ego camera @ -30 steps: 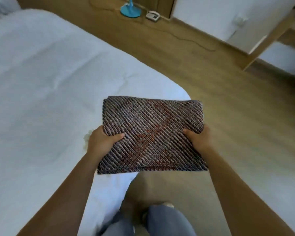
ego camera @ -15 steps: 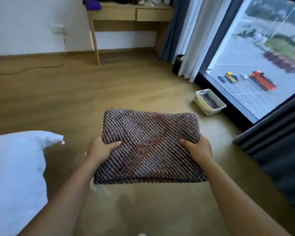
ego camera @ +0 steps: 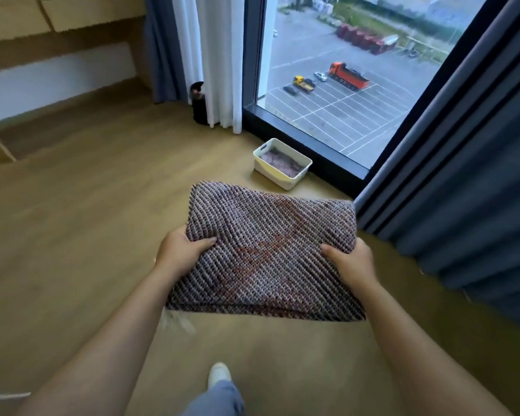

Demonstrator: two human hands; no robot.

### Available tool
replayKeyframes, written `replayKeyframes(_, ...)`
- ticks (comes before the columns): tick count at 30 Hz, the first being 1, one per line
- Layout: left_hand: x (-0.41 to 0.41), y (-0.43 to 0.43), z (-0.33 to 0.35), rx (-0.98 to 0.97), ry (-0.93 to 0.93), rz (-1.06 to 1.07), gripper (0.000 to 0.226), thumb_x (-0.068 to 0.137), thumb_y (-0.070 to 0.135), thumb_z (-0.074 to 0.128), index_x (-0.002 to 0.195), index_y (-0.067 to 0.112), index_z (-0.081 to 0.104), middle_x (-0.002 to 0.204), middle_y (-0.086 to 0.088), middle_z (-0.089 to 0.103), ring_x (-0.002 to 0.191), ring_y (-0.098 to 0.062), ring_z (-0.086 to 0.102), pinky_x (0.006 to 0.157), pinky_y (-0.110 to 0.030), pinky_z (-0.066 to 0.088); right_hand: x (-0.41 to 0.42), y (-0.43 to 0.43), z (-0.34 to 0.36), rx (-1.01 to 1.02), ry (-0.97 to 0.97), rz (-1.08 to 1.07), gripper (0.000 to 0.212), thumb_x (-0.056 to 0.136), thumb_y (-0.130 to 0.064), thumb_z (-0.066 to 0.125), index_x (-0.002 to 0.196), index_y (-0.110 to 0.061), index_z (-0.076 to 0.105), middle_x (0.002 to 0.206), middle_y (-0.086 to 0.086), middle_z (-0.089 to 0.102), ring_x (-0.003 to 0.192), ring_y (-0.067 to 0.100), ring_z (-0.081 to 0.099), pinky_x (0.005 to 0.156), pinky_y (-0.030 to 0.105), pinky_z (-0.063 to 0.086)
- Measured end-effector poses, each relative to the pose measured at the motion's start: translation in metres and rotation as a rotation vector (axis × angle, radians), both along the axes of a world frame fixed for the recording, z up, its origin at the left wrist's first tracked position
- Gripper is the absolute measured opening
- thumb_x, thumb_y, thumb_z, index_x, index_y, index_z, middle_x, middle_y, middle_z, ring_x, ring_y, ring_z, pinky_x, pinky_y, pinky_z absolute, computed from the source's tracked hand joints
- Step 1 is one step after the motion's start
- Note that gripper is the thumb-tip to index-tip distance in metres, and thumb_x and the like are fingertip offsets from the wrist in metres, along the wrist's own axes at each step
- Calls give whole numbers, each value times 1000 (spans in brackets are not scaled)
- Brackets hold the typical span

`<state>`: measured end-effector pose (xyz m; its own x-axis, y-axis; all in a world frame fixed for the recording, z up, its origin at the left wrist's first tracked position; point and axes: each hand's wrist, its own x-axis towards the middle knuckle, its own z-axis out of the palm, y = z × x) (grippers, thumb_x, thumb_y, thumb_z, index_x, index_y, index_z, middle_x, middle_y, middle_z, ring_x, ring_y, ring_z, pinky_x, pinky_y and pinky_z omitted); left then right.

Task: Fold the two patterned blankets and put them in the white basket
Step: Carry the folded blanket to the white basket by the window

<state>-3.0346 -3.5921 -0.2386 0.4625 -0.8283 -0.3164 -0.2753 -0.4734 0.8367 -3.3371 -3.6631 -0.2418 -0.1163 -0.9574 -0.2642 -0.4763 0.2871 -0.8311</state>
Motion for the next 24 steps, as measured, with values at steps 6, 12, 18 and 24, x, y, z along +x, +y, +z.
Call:
replayKeyframes(6, 14, -165, -1, 13, 21, -134, 30, 75, 22, 75, 101, 22, 60, 106, -6, 69, 91, -19, 62, 87, -32, 46, 7, -116, 0, 23, -18, -147, 53, 70, -33, 77, 116, -14, 57, 114, 5, 66, 102, 24, 62, 93, 46, 50)
replayKeyframes(12, 0, -342, -14, 28, 47, -223, 30, 77, 17, 74, 104, 19, 61, 108, -7, 69, 95, -20, 62, 91, -35, 47, -3, -268, -17, 23, -32, -257, 45, 73, -27, 77, 110, -12, 57, 112, 9, 66, 100, 26, 61, 92, 44, 50)
replayKeyframes(18, 1, -488, -14, 84, -20, -252, 22, 76, 21, 73, 95, 25, 61, 103, -3, 70, 96, -22, 64, 92, -39, 49, -2, -412, -27, 80, -58, -262, 47, 75, -29, 76, 113, -11, 57, 112, 7, 65, 102, 27, 60, 93, 44, 49)
replayKeyframes(24, 19, -611, -22, 120, 25, -281, 28, 79, 11, 71, 106, 13, 63, 107, -8, 68, 99, -22, 62, 93, -37, 47, 17, -523, -36, 116, -70, -269, 39, 77, -29, 73, 108, -13, 55, 103, 4, 63, 90, 21, 58, 80, 31, 45)
